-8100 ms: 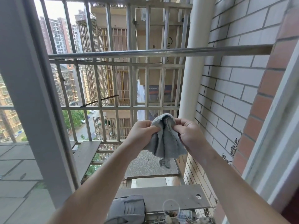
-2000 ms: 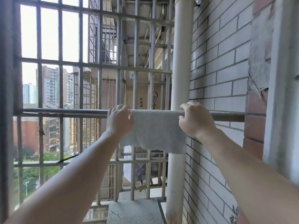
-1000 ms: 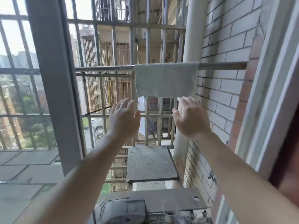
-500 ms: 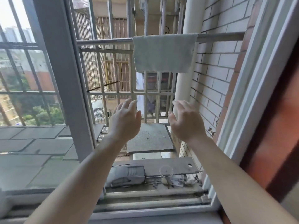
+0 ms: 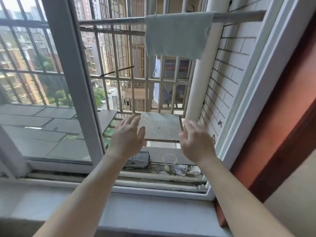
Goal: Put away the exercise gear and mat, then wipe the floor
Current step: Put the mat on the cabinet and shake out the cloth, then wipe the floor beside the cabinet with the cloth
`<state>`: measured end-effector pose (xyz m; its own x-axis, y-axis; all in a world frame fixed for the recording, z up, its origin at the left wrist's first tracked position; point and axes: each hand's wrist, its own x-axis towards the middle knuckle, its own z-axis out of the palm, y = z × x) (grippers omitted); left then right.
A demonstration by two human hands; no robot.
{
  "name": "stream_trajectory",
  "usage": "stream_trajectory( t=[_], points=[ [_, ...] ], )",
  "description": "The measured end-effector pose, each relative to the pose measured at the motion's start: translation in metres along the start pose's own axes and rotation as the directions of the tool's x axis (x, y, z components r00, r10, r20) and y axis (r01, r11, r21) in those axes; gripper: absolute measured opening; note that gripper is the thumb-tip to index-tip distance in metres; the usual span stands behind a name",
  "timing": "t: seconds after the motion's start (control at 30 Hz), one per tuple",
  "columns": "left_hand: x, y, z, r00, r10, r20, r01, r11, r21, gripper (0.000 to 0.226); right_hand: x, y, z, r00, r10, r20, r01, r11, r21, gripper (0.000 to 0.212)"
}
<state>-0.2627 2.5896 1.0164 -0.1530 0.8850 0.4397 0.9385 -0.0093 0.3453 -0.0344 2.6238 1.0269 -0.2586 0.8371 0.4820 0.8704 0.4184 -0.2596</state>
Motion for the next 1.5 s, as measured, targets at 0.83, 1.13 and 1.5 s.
stream_trajectory(
  t=[0.83, 1.13, 1.5],
  points=[
    [-0.146, -0.131, -0.07, 0.977, -0.209, 0.028, 0.209, 0.978, 0.015, 0.043, -0.083, -0.136, 0.057, 0.968, -0.086, 0.236, 0.056, 0.99, 0.133, 0.052],
    [-0.202, -0.169, -0.1, 0.932, -0.363, -0.001, 0.363, 0.932, 0.016, 0.046, -0.098, -0.194, 0.065, 0.938, -0.243, 0.248, 0.188, 0.956, 0.226, 0.036],
    [-0.272, -0.153, -0.133, 0.811, -0.572, -0.124, 0.584, 0.805, 0.105, 0.048, -0.108, -0.23, 0.072, 0.781, -0.537, 0.319, 0.429, 0.832, 0.352, 0.048]
  ],
)
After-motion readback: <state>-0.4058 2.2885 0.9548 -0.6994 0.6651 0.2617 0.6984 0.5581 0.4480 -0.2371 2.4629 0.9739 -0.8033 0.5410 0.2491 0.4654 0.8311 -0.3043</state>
